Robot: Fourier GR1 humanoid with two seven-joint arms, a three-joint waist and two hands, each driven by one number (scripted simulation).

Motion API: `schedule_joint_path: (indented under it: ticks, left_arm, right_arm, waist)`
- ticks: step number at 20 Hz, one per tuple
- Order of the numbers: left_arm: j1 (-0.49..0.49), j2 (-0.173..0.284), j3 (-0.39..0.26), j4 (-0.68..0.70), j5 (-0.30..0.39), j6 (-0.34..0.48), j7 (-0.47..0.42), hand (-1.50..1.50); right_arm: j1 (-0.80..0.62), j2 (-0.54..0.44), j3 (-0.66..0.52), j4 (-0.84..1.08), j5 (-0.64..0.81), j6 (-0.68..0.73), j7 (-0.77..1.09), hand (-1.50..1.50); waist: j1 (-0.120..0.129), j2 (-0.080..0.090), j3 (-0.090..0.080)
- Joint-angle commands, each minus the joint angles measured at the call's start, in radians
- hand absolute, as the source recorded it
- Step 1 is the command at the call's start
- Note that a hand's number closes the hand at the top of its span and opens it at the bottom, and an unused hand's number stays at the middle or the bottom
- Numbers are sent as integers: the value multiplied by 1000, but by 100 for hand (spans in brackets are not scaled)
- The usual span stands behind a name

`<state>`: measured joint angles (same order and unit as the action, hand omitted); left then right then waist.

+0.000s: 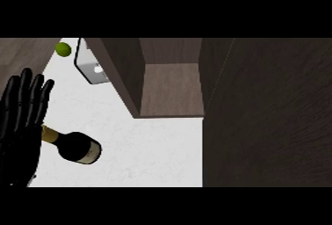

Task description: Pick up the wine, place it into the cabinet and close the cabinet

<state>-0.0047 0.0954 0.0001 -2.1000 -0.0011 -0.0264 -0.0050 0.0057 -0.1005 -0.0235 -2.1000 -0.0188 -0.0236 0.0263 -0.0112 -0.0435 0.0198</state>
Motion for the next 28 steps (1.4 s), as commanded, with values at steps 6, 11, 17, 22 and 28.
schedule_joint_path:
  ticks: [6, 11, 17, 22, 28]
  left_arm:
    - [-288, 16, 102, 272, -36, 82, 99, -150]
    - [-252, -82, 25, 132, 56, 138, 382, -150]
    - [-339, -94, -112, 67, -76, 319, 534, -150]
    - [-381, -95, -165, -70, -147, 361, 722, -150]
    - [-393, -95, -276, -91, -246, 436, 801, -150]
  right_arm:
    - [194, 37, 76, -125, 11, 49, -93, -150]
    - [221, -24, 254, -218, -128, 208, 88, -150]
    - [278, -70, 217, -431, -208, 205, 240, -150]
    - [245, -56, 247, -491, -207, 168, 322, -150]
    - [289, -86, 241, -592, -230, 172, 392, -150]
  waist:
    - [-12, 45, -19]
    - [0, 38, -19]
    - [3, 41, -19]
    - [6, 40, -19]
    - [1, 39, -19]
